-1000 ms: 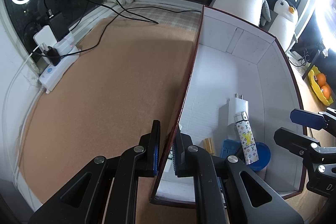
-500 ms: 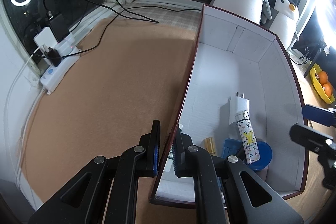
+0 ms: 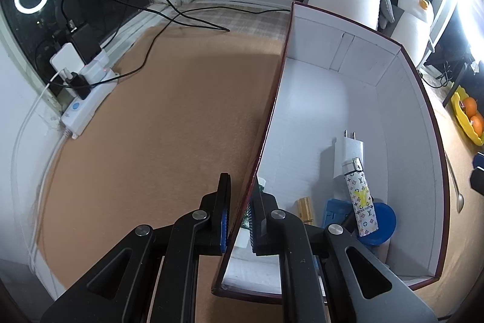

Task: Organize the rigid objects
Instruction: 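Move the right gripper to the metal spoon on the table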

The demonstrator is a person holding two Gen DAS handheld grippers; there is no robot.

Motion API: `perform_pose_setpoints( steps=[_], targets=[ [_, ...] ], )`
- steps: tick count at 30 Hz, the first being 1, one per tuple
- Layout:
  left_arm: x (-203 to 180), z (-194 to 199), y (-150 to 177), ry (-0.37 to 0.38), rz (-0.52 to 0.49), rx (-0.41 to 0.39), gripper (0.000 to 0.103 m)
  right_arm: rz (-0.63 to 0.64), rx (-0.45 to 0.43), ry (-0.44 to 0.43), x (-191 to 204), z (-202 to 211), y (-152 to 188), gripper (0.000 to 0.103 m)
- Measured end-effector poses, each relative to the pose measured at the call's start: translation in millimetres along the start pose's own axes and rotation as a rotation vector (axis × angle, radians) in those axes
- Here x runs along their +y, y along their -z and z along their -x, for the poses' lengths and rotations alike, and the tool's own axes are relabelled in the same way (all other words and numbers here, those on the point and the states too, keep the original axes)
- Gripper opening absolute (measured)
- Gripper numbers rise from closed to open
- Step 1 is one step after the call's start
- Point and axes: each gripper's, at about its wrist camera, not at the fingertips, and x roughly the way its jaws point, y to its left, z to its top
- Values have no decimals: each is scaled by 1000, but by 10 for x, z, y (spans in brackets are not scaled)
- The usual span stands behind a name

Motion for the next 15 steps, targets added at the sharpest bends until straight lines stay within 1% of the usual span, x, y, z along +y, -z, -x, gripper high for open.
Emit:
perform_pose_setpoints(
  steps=[4, 8, 15],
  targets=[
    [-19, -6, -12, -12, -2, 4, 10, -41, -13, 10, -276, 125, 95, 50],
    [-30, -10, -25, -20, 2, 10, 10, -85, -15, 43, -594, 223, 202, 50],
    [-69, -12, -35, -42, 0, 16, 11, -169, 14, 108, -1240, 260, 408, 50]
  ],
)
